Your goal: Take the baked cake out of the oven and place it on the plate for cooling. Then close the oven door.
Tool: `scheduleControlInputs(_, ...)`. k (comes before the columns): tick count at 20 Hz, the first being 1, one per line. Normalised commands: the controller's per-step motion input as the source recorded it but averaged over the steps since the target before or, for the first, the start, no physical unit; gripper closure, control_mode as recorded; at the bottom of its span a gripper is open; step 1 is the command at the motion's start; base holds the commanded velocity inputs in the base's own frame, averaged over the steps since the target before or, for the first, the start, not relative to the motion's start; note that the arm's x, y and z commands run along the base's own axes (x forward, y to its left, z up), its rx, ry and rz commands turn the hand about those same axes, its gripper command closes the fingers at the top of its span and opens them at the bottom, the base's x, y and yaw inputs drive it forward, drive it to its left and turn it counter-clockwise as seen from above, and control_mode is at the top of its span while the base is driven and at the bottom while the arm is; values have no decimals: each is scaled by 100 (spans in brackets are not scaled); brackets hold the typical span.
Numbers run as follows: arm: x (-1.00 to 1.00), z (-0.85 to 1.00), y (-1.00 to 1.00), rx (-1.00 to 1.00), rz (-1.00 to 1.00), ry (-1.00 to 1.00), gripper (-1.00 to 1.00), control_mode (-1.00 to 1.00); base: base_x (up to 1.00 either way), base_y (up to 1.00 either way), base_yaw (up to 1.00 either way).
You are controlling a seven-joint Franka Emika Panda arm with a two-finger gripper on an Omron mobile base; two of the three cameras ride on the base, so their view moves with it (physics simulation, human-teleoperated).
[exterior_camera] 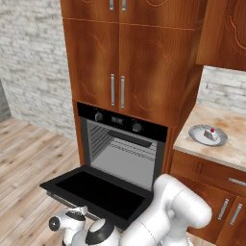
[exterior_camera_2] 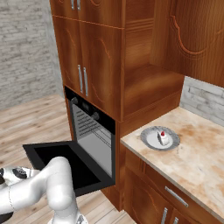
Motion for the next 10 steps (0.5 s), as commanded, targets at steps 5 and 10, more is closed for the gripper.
scheduleControlInputs(5, 45, -26, -24, -19, 0, -29, -100, -100, 0, 0, 0)
scheduleControlInputs(10, 52, -27, -25, -19, 0, -25, -100, -100, 0, 0, 0)
